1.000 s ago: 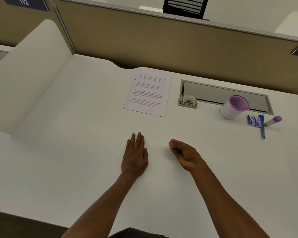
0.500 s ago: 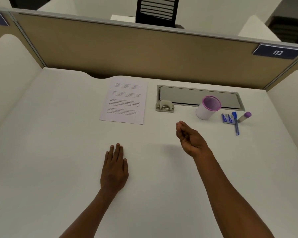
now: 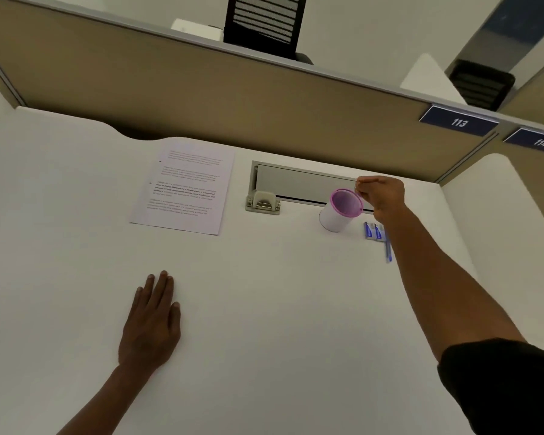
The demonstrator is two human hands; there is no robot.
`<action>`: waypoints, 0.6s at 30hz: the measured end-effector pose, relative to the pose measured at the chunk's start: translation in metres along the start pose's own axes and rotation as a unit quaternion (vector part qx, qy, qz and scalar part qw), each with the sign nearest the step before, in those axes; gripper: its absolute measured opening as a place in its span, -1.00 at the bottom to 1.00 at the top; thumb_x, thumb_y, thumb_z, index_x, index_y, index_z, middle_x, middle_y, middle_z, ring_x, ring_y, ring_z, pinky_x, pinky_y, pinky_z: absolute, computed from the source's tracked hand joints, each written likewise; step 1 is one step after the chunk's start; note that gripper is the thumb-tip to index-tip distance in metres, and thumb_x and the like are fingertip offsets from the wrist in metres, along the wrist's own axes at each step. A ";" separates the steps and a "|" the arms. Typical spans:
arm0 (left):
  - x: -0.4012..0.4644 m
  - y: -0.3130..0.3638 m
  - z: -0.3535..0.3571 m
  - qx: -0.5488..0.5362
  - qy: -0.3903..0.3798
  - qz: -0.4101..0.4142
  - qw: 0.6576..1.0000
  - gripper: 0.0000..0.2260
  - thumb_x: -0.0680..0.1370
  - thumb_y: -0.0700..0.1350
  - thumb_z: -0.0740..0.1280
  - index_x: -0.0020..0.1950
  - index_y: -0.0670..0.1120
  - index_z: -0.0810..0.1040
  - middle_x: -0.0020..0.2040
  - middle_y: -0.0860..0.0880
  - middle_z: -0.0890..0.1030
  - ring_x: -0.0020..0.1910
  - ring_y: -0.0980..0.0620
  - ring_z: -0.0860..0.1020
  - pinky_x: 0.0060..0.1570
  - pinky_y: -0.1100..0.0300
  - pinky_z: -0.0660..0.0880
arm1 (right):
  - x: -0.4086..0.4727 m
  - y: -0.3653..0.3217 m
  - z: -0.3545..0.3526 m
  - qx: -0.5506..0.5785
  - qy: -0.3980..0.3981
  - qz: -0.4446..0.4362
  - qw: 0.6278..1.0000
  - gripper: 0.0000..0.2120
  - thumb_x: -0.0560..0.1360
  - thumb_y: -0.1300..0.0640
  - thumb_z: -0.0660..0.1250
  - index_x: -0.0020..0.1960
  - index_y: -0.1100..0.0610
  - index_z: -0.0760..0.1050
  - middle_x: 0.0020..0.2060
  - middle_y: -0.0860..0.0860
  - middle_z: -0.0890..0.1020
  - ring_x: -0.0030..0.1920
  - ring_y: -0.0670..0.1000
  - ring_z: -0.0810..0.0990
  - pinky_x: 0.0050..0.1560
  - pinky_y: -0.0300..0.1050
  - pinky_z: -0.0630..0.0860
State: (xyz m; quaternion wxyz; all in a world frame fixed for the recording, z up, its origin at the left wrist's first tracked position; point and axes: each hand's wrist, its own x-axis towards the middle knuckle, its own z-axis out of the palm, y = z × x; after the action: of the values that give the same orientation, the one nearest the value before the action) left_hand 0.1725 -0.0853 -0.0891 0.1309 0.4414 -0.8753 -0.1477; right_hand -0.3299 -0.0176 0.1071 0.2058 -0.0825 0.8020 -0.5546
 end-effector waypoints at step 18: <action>0.000 0.003 -0.003 -0.003 -0.003 -0.010 1.000 -0.45 0.64 0.04 -0.03 0.60 -0.15 0.16 0.61 -0.03 0.15 0.62 -0.01 0.03 0.59 0.05 -0.01 | 0.006 0.017 0.021 -0.470 -0.032 -0.174 0.865 -0.84 0.39 0.20 0.50 -0.03 0.20 0.68 -0.09 0.11 0.71 -0.01 0.11 0.65 0.09 -0.04 0.58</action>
State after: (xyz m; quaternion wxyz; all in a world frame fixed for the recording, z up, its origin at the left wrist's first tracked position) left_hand 0.1714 -0.0839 -0.0855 0.1284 0.4494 -0.8708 -0.1528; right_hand -0.3244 -0.0317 0.0835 0.0684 -0.3258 0.9332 -0.1356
